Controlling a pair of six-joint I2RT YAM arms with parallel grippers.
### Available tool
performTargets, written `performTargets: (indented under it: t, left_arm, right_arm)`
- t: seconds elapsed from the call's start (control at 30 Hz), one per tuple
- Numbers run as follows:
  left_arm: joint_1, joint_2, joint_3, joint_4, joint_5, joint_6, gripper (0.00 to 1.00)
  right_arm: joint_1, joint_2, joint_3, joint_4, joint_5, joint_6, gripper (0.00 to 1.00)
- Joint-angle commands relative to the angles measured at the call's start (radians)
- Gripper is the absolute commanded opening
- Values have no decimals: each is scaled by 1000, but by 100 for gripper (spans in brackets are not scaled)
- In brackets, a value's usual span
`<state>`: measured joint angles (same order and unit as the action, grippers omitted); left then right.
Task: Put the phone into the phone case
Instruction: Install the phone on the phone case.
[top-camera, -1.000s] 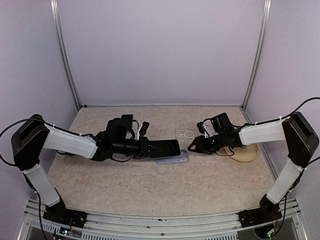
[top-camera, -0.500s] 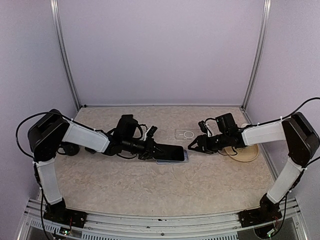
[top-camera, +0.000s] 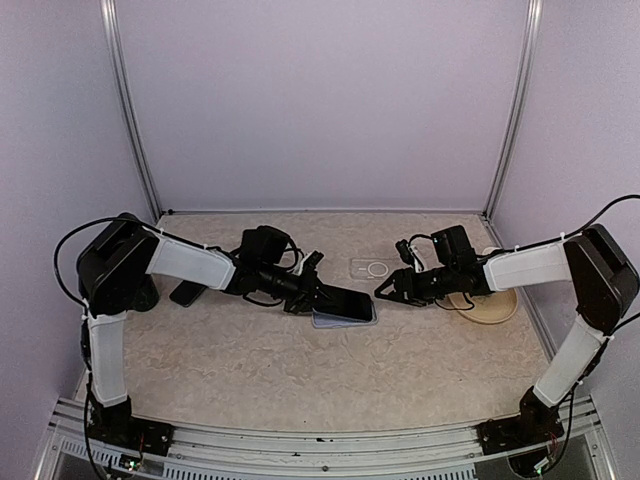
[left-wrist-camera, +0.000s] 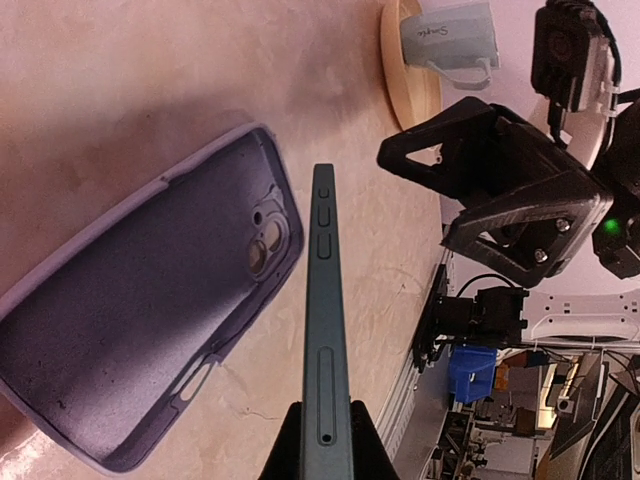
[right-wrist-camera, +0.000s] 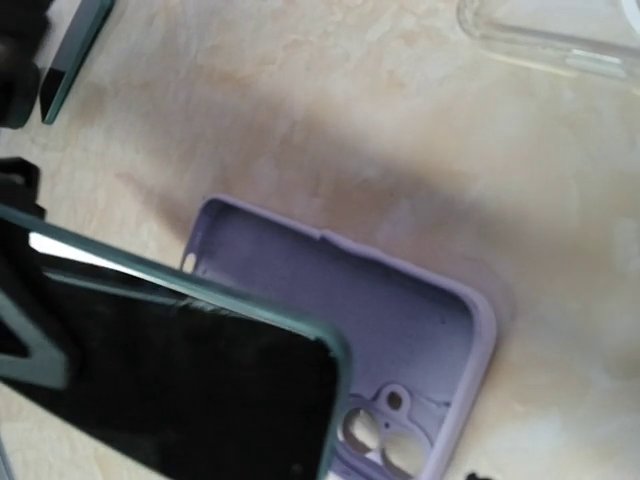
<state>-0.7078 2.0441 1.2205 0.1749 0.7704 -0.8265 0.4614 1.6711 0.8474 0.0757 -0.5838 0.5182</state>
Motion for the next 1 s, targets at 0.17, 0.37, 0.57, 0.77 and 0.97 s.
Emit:
performTargets:
  t: [0.17,0.37,0.57,0.77,0.97]
  left_arm:
    - [8,26,45,0,29,-58,0]
    - [22,34,14,92,36,-158,0]
    - [25,57,15,129,46,-215,0]
    - [21,78,20,129,50,-233,0]
    - [21,94,32,114,43,-231,0]
  right_arm:
    - [-9,0,0,8,25,-11,61]
    - [-9,12,-8,27,13,-1,63]
    - [-9,19,-11,38,6,6,65]
    - [-9,33,-11,50,5,12,67]
    - [-7,55,-9,71,-12,23,69]
